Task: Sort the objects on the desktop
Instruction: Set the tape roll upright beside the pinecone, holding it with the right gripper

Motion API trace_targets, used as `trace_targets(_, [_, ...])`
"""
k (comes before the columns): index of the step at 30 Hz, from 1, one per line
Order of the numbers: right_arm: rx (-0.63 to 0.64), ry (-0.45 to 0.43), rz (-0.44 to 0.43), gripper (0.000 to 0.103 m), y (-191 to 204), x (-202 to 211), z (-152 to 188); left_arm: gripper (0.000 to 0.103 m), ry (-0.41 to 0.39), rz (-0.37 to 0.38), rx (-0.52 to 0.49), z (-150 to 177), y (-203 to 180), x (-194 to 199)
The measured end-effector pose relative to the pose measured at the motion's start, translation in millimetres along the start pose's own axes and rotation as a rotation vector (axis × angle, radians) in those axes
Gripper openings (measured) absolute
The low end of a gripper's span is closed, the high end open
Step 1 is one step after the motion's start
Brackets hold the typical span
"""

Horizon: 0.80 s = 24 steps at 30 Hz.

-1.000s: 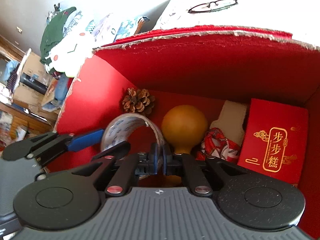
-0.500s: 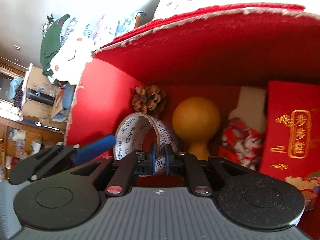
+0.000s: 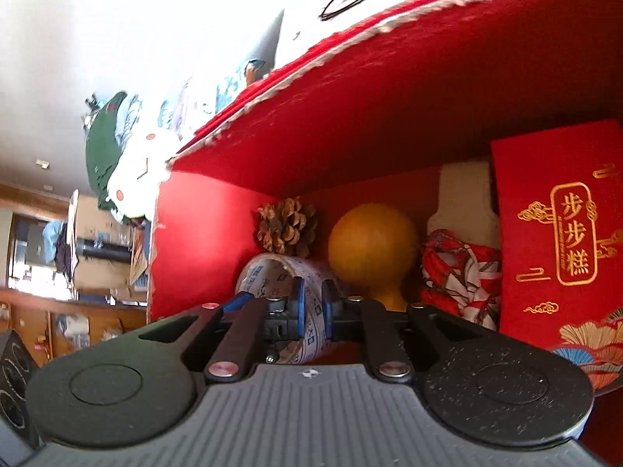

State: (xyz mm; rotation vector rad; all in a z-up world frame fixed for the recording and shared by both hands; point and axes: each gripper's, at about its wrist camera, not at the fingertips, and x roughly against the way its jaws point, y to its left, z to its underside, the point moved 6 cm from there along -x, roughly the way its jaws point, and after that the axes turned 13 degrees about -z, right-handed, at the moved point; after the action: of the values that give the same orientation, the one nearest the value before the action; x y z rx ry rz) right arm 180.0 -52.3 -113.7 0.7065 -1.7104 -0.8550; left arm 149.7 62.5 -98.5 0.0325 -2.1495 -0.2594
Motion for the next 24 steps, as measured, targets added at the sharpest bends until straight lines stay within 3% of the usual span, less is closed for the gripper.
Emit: trace_targets(24, [0.081,0.043,0.082,0.01,5.4,-4.8,4.4,0.051,0.01,-0.058,0.015,-2.2,-1.4,-2.2])
